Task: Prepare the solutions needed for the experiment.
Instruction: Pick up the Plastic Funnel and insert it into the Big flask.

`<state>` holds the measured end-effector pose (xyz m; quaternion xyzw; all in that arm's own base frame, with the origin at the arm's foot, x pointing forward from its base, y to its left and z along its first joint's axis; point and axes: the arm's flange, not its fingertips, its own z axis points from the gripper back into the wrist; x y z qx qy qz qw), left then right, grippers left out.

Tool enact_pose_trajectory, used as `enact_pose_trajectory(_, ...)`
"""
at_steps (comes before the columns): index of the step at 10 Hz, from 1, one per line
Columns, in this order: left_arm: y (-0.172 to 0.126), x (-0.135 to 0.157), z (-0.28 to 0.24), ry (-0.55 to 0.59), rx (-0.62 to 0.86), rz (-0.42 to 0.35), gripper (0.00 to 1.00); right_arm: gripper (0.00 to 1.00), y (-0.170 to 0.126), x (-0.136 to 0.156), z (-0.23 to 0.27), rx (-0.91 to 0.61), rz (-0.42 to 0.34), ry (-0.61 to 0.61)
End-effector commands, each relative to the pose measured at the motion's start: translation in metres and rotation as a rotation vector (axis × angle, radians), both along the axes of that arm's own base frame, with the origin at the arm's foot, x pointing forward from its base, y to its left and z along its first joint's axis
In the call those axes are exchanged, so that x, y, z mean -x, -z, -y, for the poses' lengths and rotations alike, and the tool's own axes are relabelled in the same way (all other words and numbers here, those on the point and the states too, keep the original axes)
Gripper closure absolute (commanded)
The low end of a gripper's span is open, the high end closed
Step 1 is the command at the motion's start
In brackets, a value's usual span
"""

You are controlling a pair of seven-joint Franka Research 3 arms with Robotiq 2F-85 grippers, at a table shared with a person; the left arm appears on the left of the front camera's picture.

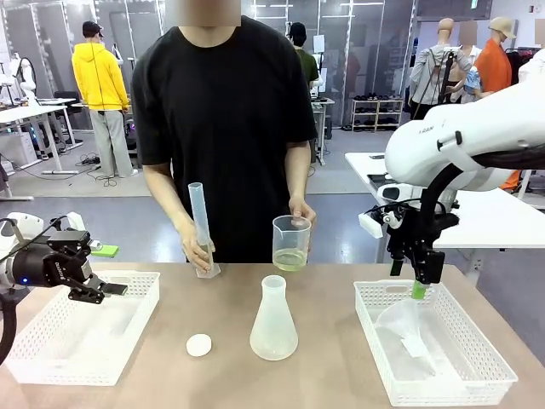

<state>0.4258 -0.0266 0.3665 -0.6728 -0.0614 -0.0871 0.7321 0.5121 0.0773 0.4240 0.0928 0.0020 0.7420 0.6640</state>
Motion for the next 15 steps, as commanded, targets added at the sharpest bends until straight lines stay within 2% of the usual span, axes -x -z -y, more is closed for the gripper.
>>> enact_pose_trajectory(1, -0.003, -0.002, 0.001, -0.003, -0.004, -0.007, 0.00, 0.00, 0.005, -0.013, -0.002, 0.066, -0.016, 0.007)
enact_pose_trajectory(6, -0.003, -0.002, 0.001, -0.003, -0.004, -0.007, 0.00, 0.00, 0.043, -0.034, -0.009, 0.119, -0.099, -0.052)
enact_pose_trajectory(12, -0.003, -0.002, 0.001, -0.003, -0.004, -0.007, 0.00, 0.00, 0.072, -0.046, -0.013, 0.204, -0.280, -0.137)
enact_pose_trajectory(13, -0.003, -0.002, 0.001, -0.003, -0.004, -0.007, 0.00, 0.05, 0.075, -0.049, -0.012, 0.197, -0.286, -0.141)
enact_pose_trajectory(14, -0.003, -0.002, 0.001, -0.003, -0.004, -0.007, 0.00, 0.18, 0.077, -0.051, -0.012, 0.177, -0.275, -0.146)
enact_pose_trajectory(15, -0.003, -0.002, 0.001, -0.003, -0.004, -0.007, 0.00, 0.23, 0.079, -0.052, -0.012, 0.179, -0.275, -0.145)
